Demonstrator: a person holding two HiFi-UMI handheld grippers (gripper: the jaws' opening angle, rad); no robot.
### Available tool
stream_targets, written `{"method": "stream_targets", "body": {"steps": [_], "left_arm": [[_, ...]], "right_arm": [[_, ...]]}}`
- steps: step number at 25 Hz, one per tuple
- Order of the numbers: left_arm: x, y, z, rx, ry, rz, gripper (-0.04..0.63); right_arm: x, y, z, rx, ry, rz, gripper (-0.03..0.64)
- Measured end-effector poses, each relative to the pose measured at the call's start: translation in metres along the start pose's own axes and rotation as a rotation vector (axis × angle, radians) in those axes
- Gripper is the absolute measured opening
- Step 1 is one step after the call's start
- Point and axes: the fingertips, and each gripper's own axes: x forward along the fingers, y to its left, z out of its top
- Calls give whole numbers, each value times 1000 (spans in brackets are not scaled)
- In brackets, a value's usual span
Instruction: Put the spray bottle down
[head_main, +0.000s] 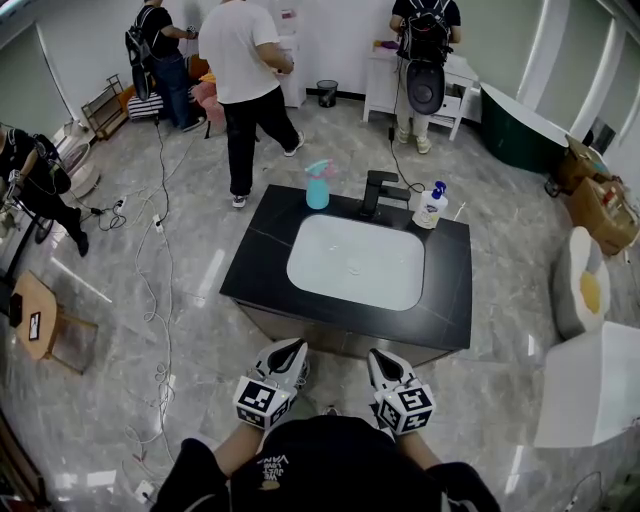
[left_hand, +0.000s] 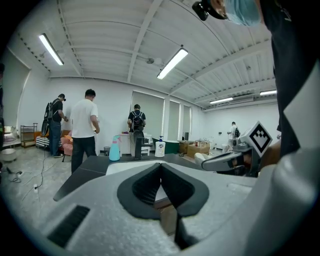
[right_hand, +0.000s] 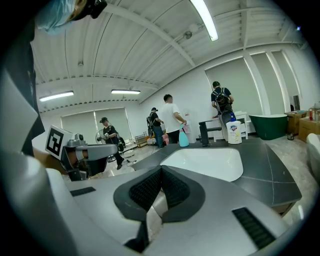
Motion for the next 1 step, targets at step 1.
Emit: {"method": "stream_targets", "body": {"steps": [1], "left_arm": [[1, 1, 0, 0, 1, 1, 18]], "right_arm": [[1, 0, 1, 0, 0, 1, 2]]}}
